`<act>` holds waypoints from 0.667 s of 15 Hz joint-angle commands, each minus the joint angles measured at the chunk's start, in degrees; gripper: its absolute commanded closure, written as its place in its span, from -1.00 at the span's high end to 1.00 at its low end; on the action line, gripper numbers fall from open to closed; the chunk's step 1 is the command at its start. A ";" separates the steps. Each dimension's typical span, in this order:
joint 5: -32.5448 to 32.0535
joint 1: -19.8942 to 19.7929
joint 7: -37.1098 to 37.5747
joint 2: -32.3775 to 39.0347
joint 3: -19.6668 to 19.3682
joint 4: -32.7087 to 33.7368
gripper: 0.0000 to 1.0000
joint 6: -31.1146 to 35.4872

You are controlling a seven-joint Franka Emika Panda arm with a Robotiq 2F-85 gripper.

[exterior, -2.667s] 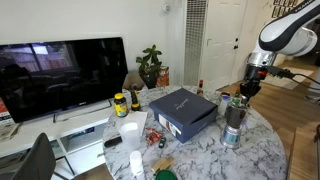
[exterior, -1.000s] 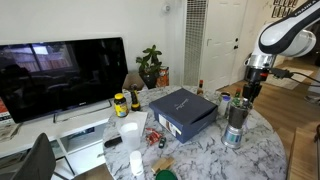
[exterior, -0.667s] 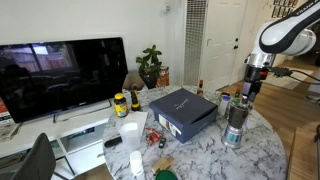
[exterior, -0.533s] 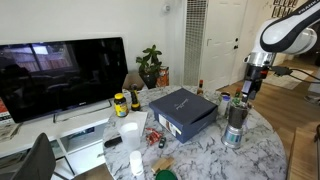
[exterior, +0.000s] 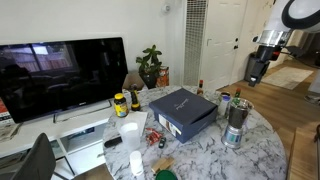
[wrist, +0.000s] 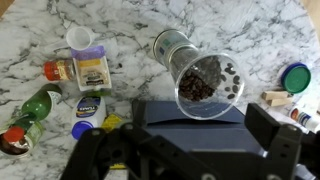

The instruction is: Flip the silver cup over then place the plastic cup on it

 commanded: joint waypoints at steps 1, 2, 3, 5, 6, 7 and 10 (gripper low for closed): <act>-1.13 0.31 2.98 -11.90 1.42 -0.04 1.00 -8.67; -0.67 0.37 3.56 -17.00 1.94 -3.14 1.00 -9.80; 0.83 -0.82 2.89 -19.96 3.76 -5.19 1.00 -10.28; -0.11 1.05 6.16 -24.31 3.62 -0.36 1.00 -18.79; 0.20 1.29 7.43 -28.26 4.38 -1.16 1.00 -21.39; 0.57 1.19 8.83 -31.89 5.27 -4.55 1.00 -21.06; -0.67 1.77 8.09 -28.72 4.33 -1.49 1.00 -21.09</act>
